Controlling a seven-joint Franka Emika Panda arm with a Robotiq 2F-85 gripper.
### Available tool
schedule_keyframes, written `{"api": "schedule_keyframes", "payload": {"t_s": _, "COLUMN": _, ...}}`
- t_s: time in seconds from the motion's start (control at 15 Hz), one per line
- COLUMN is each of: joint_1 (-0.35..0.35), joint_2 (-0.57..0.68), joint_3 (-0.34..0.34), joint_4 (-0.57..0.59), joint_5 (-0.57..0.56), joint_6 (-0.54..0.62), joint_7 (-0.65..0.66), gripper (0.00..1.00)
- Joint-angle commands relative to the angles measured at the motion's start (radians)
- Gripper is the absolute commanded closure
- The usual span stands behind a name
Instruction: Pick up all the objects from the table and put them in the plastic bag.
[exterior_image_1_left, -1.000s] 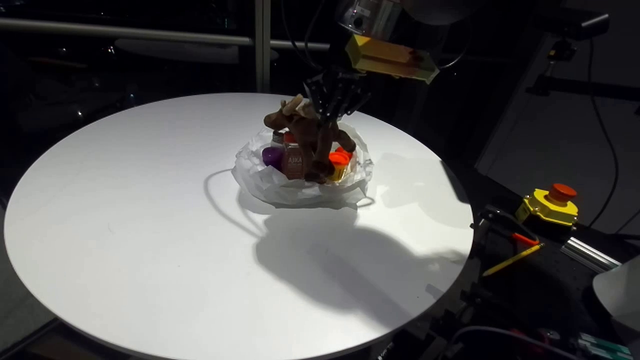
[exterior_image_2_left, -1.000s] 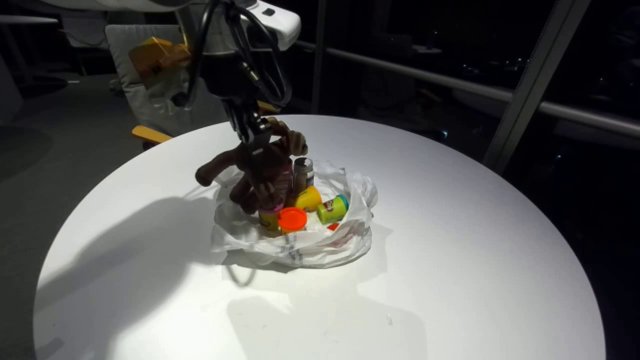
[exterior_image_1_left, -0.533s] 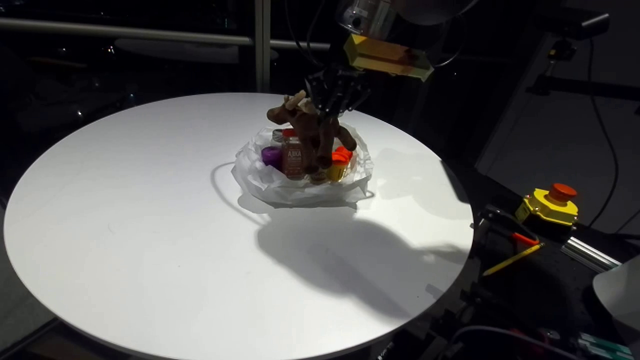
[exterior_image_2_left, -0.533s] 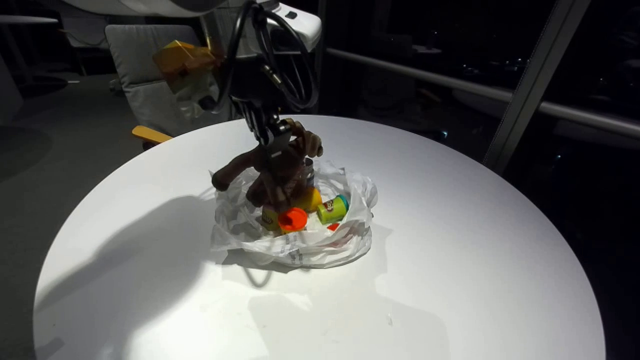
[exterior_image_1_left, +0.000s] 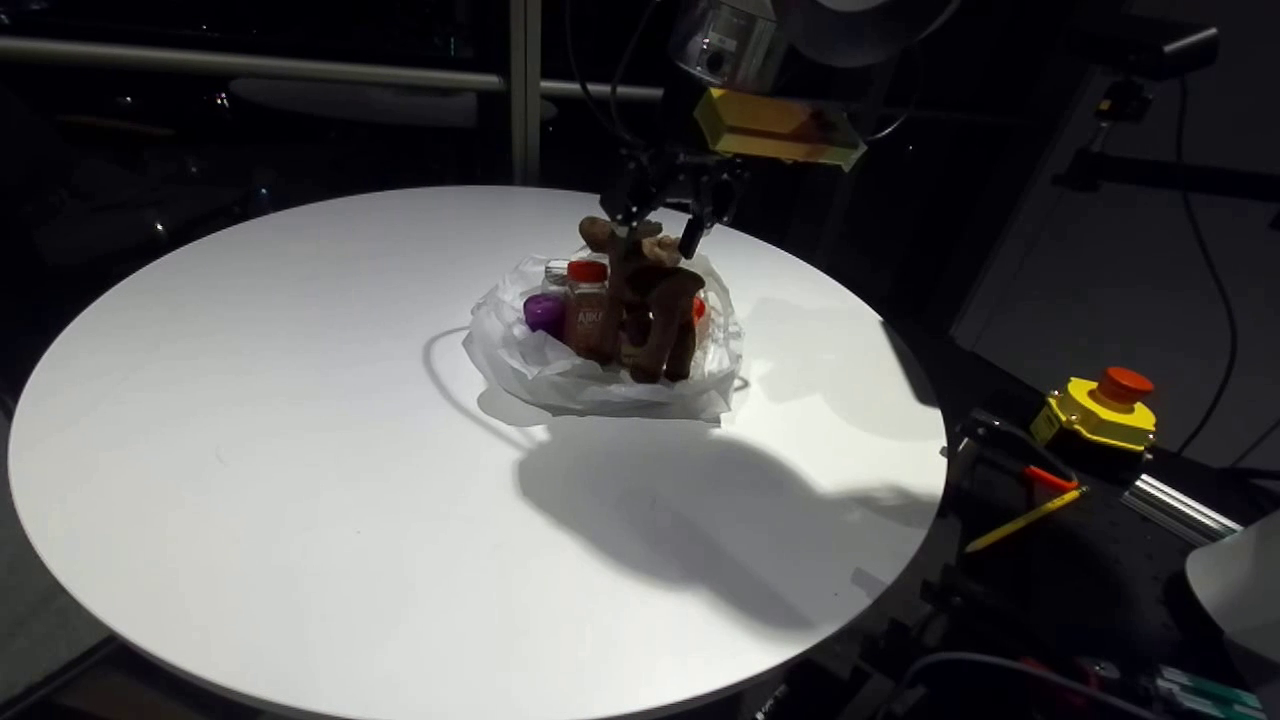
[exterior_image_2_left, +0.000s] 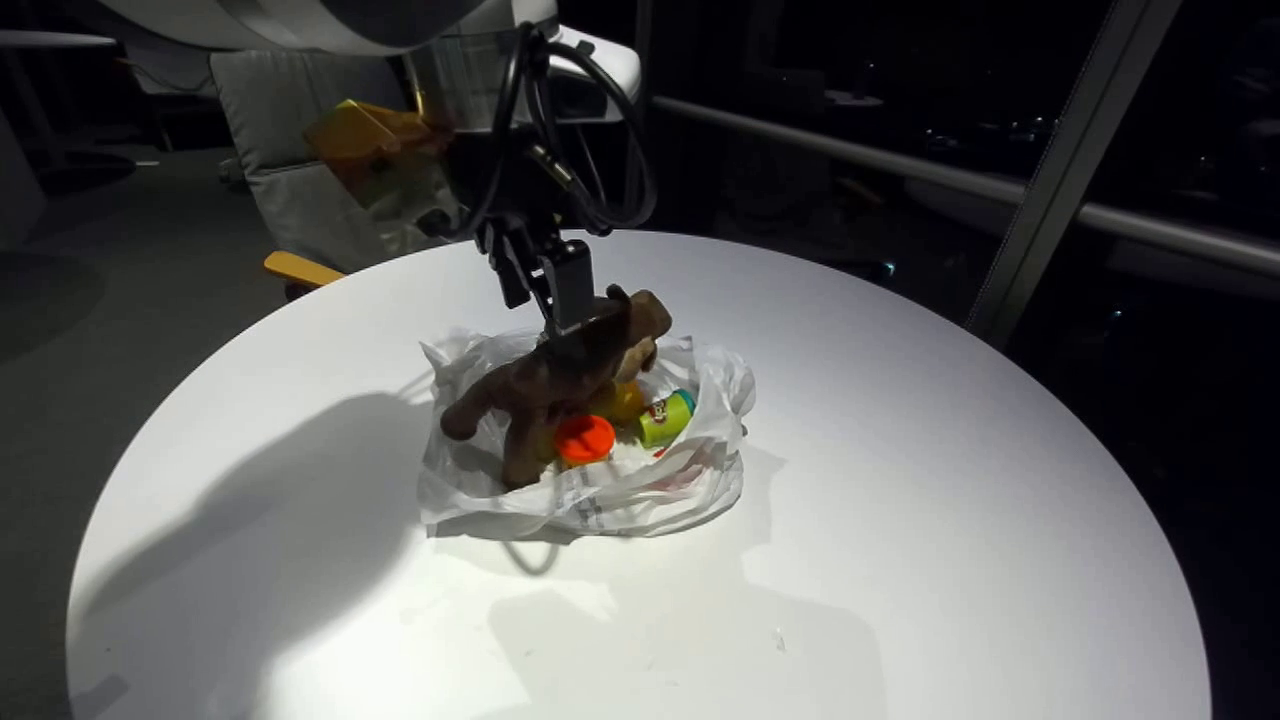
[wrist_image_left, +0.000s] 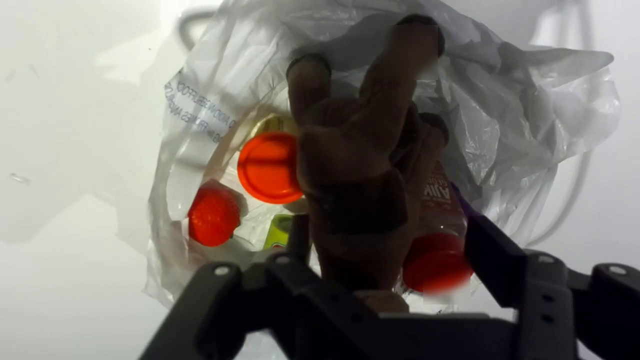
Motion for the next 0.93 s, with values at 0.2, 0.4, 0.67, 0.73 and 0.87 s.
{"api": "schedule_keyframes", "payload": {"t_s": 0.2, "joint_1": 0.008, "joint_2": -0.098, "joint_3": -0.038, "joint_4": -0.019, "joint_5": -0.027, "joint_6": -0.015, "joint_7": -0.003, "gripper": 0.0}}
{"api": "schedule_keyframes", "payload": {"t_s": 0.4, "joint_1": 0.004, "joint_2": -0.19, "joint_3": -0.063, "joint_4": -0.015, "joint_5": -0.101, "joint_6": -0.111, "joint_7": 0.067, "gripper": 0.0}}
{"api": "schedule_keyframes", "payload": {"t_s": 0.67, "joint_1": -0.041, "joint_2": -0.369, "joint_3": -0.006, "joint_4": -0.011, "joint_5": -0.252, "joint_6": -0.409, "joint_7": 0.136, "gripper": 0.0}}
{"api": "schedule_keyframes", "payload": {"t_s": 0.73, "joint_1": -0.05, "joint_2": -0.407, "joint_3": 0.018, "joint_4": -0.006, "joint_5": -0.245, "joint_6": -0.491, "joint_7": 0.124, "gripper": 0.0}}
{"api": "schedule_keyframes", "payload": {"t_s": 0.87, "joint_1": -0.058, "joint_2": -0.473, "joint_3": 0.066, "joint_4": 0.02, "joint_5": -0.213, "joint_6": -0.665, "joint_7": 0.102, "gripper": 0.0}}
